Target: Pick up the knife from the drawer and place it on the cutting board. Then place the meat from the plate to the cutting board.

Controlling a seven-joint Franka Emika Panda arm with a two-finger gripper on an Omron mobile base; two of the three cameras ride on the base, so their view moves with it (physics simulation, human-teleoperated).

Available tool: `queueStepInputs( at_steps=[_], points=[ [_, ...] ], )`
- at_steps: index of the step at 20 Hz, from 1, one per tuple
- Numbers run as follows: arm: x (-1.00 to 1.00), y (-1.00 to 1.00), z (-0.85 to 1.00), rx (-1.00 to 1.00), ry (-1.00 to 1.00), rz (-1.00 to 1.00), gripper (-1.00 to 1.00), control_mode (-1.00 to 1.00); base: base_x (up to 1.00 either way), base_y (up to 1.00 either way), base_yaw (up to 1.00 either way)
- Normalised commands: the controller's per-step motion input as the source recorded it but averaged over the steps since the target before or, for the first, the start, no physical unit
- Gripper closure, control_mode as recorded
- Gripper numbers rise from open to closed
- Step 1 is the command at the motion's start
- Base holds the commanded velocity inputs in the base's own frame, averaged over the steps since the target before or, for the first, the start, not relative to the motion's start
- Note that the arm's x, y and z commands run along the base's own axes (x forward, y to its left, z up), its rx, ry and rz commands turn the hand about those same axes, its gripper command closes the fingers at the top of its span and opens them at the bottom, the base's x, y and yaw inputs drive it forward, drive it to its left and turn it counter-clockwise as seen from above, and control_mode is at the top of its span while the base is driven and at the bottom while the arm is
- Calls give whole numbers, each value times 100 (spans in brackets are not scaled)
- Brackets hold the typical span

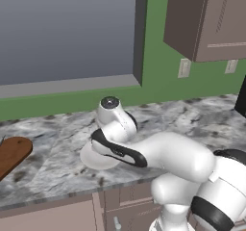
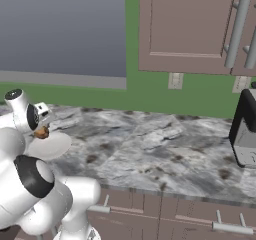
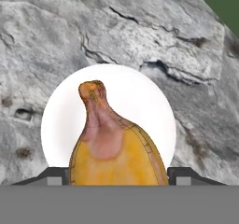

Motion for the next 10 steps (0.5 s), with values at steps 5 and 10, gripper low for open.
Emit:
queueStepInputs(
  at_steps=[5,10],
  points=[
    [-9,0,0,0,0,0,100,-100,0,0,0],
    [-2,0,5,0,-1,0,100,-100,0,0,0]
  ],
)
